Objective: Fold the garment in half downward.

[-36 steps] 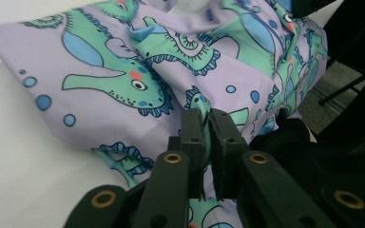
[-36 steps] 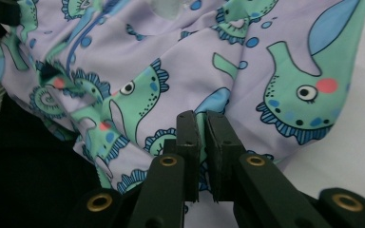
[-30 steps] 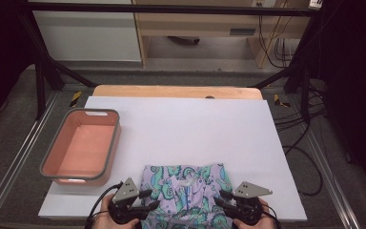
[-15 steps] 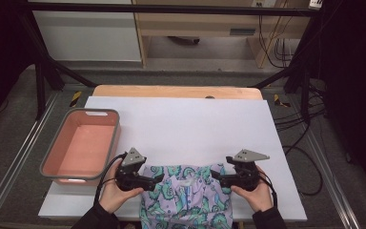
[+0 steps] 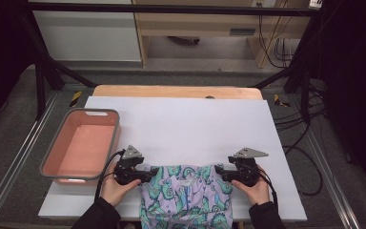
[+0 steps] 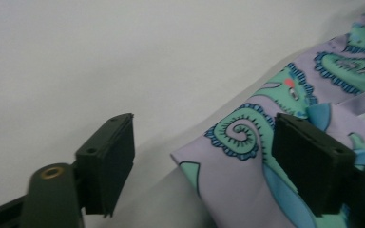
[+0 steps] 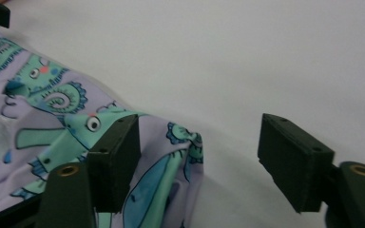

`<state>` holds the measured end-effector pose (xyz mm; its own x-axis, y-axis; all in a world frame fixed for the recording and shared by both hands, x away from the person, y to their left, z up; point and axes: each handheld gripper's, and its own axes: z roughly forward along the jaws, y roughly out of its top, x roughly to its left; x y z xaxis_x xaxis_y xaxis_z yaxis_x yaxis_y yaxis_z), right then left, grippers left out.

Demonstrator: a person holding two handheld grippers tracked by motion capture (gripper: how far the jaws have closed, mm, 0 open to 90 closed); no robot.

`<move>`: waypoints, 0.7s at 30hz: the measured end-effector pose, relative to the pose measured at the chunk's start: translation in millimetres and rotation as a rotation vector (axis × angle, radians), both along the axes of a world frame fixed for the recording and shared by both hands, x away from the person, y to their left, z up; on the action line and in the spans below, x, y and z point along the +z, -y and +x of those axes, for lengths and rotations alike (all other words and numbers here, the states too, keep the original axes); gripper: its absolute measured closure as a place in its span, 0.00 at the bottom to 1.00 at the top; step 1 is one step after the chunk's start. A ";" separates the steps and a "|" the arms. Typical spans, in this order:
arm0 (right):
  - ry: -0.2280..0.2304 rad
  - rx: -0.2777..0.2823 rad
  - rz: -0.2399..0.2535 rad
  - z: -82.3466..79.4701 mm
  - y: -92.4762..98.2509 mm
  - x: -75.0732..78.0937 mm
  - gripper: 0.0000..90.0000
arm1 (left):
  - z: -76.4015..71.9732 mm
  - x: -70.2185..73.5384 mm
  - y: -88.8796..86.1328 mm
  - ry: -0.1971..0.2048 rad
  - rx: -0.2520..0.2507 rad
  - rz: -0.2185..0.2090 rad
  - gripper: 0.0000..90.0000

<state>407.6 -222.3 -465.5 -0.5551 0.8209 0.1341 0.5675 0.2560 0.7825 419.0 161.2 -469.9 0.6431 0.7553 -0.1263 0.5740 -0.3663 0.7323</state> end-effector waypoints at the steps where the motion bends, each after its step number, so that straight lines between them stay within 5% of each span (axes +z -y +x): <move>1: -0.006 -0.002 -0.005 0.6 0.5 -2.3 0.37 | 0.5 -1.6 0.4 -0.007 0.000 0.004 0.30; 9: -0.047 0.032 -0.076 2.8 -5.4 -14.0 0.52 | 0.3 -5.6 2.2 -0.056 -0.029 0.004 0.53; 12: -0.042 0.058 -0.085 0.7 -8.9 -14.9 0.60 | -3.3 -4.8 4.9 -0.065 -0.037 0.011 0.67; 21: -0.065 0.087 -0.085 -4.2 -16.4 -15.0 0.88 | -8.5 -3.0 7.4 -0.079 -0.035 0.023 0.90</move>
